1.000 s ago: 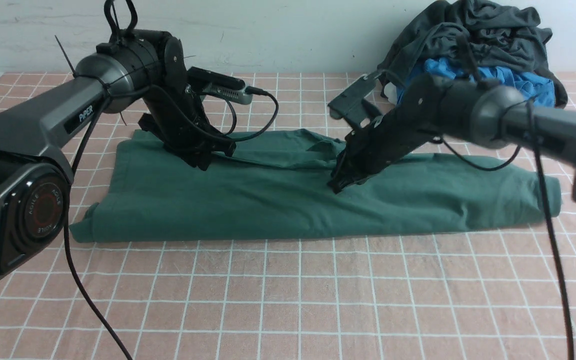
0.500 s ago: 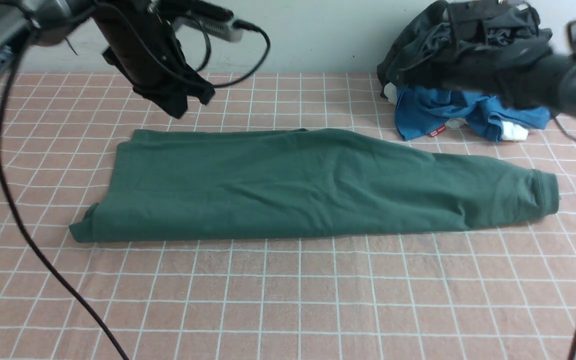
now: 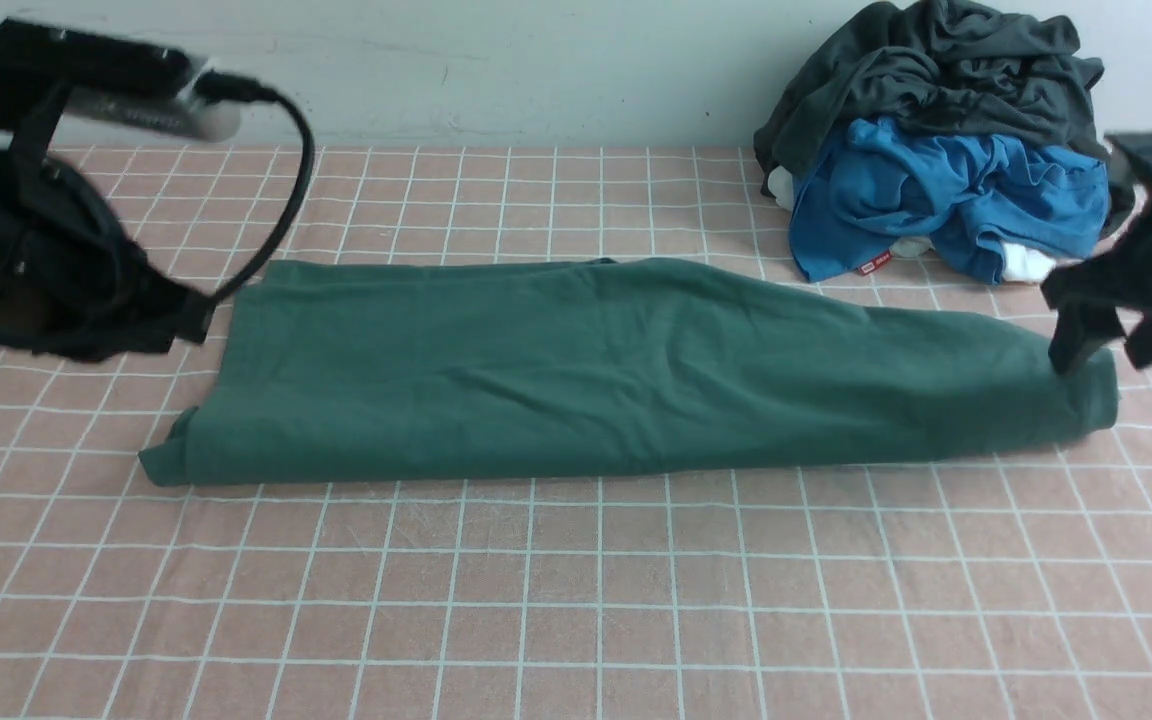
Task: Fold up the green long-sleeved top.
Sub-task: Use the right arm to clamp the right edge of the fabric, then use the right arm to drag the right edge of the fabric to the left and folds it over the left edge
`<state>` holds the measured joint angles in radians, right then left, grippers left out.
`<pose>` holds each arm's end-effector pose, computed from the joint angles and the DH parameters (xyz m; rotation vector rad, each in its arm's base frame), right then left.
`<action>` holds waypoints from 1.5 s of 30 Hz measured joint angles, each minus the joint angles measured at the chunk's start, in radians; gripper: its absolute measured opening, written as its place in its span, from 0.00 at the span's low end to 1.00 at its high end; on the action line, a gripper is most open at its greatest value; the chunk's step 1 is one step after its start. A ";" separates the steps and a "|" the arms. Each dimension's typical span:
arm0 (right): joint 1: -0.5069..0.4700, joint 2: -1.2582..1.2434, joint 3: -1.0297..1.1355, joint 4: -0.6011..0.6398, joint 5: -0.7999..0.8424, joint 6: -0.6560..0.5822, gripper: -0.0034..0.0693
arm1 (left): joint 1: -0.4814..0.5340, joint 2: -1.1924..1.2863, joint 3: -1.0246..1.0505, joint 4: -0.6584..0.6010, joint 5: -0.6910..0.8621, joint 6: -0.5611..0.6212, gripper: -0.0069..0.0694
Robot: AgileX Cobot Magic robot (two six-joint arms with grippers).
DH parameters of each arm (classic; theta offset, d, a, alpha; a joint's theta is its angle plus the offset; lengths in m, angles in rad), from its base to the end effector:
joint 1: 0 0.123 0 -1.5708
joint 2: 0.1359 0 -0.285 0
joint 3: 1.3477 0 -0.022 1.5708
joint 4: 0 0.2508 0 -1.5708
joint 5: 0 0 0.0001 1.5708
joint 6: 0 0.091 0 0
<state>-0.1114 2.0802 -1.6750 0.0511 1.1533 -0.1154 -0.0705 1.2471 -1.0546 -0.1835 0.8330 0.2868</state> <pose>0.4233 -0.0431 0.2027 0.0219 3.0368 0.0549 0.2509 -0.0300 0.3262 0.3456 2.4692 -0.1308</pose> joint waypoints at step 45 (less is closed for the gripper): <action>0.667 0.143 -0.398 0.228 -0.245 -0.060 0.10 | 0.000 -0.131 0.223 -0.136 -0.085 -0.018 0.09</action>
<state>0.5558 2.2237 -2.0731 0.2796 0.9079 -0.1757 -0.0701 1.1163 -0.8317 -0.3192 0.7481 0.2687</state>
